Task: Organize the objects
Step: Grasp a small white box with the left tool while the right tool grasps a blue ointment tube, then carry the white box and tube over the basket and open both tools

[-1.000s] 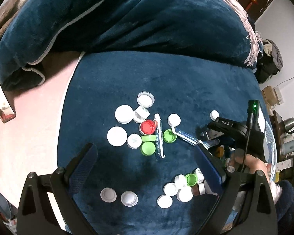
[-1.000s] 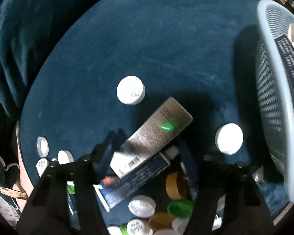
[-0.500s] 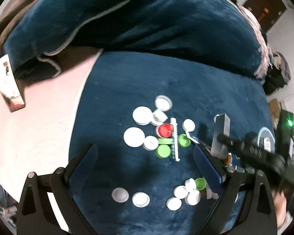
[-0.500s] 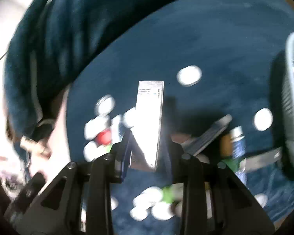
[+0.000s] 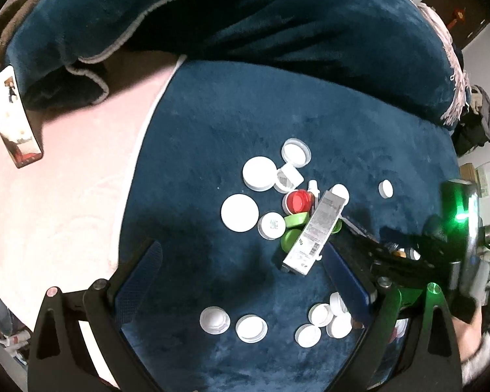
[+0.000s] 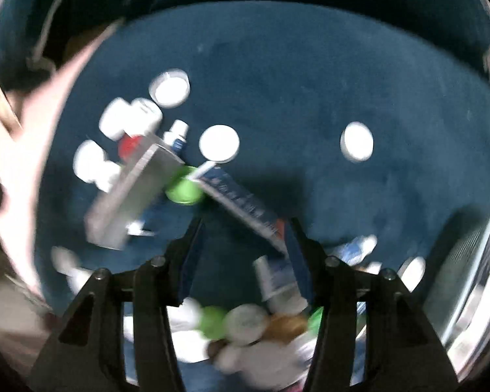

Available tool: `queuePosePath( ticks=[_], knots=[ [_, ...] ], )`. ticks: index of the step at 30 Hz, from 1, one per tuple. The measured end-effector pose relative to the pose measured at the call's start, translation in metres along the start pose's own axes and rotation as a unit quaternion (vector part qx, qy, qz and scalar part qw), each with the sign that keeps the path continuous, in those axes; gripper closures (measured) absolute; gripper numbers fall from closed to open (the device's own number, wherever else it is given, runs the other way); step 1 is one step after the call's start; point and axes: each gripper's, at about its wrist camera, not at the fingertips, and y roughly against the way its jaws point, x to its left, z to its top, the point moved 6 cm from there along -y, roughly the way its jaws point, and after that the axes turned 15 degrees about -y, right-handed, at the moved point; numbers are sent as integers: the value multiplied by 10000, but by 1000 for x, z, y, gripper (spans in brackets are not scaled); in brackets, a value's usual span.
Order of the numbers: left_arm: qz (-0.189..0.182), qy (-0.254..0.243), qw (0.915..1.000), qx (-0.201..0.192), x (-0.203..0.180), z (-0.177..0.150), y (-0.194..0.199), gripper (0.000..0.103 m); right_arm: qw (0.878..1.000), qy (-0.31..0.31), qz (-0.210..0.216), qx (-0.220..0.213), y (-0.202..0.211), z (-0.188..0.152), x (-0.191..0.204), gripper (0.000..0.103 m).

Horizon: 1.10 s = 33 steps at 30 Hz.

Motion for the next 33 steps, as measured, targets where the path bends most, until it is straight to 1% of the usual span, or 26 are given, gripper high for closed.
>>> queuePosePath(
  ticks=[1, 2, 5, 6, 7, 10, 12, 13, 15, 18, 20, 21, 22, 23, 25, 26, 27, 28, 29, 30, 31, 32, 33],
  knots=[
    [9, -16, 10000, 28, 0, -1, -3, 4, 9997, 238, -85, -10, -8, 1, 2, 52],
    [23, -27, 10000, 57, 0, -1, -5, 4, 9993, 360, -72, 37, -15, 2, 4, 52],
    [33, -30, 9999, 165, 0, -4, -15, 4, 9988, 457, -14, 174, -33, 1, 2, 53],
    [10, -26, 9998, 188, -1, -5, -18, 4, 9988, 460, 89, 148, -34, 1, 1, 57],
    [-23, -35, 9998, 197, -2, -5, -22, 4, 9986, 436, 257, 121, -31, 1, 0, 66],
    [-160, -183, 9995, 225, -14, -6, -34, 4, 9983, 183, 548, 120, -22, 2, -10, 70],
    [-240, -374, 9988, 204, -27, -5, -41, 5, 9964, -124, 835, 110, -14, 6, -19, 81],
    [-265, -478, 9983, 179, -34, -4, -44, 5, 9944, -341, 998, 111, -10, 8, -25, 82],
    [-292, -693, 9970, 153, -48, -3, -50, 5, 9919, -562, 1130, 139, -9, 9, -33, 83],
    [-252, -825, 9962, 139, -59, 0, -61, 5, 9918, -568, 1128, 175, -14, 5, -34, 83],
    [-215, -800, 9965, 141, -60, 1, -68, 5, 9913, -617, 1142, 223, -16, 1, -28, 82],
    [-236, -758, 9968, 124, -61, 3, -73, 5, 9909, -647, 1156, 257, -18, -1, -27, 80],
    [-286, -729, 9969, 110, -62, 4, -79, 7, 9908, -696, 1131, 279, -22, -1, -25, 80],
    [-343, -697, 9969, 105, -63, 6, -84, 19, 9906, -752, 1105, 294, -25, 0, -25, 80],
    [-426, -594, 9972, 182, -65, 4, -95, 33, 9899, -886, 1063, 302, -31, -1, -27, 79],
    [-439, -555, 9974, 121, -66, 4, -95, 43, 9893, -950, 1065, 298, -30, -2, -25, 79],
    [-463, -535, 9975, 25, -66, 5, -93, 49, 9883, -1029, 1081, 310, -30, -2, -25, 79],
    [-510, -552, 9972, -14, -66, 6, -91, 58, 9871, -1090, 1118, 354, -30, -1, -25, 79],
    [-556, -568, 9968, -67, -68, 8, -89, 64, 9859, -1112, 1178, 410, -30, -1, -26, 79],
    [-604, -590, 9963, -161, -70, 10, -85, 66, 9836, -1156, 1306, 460, -31, -1, -26, 78],
    [-646, -601, 9959, -209, -70, 12, -82, 70, 9782, -1282, 1559, 482, -32, -1, -29, 78],
    [-691, -609, 9955, -239, -72, 13, -80, 73, 9753, -1412, 1627, 495, -33, -1, -33, 81],
    [-744, -617, 9950, -260, -73, 14, -78, 74, 9721, -1520, 1710, 509, -33, 0, -35, 82]
  ],
)
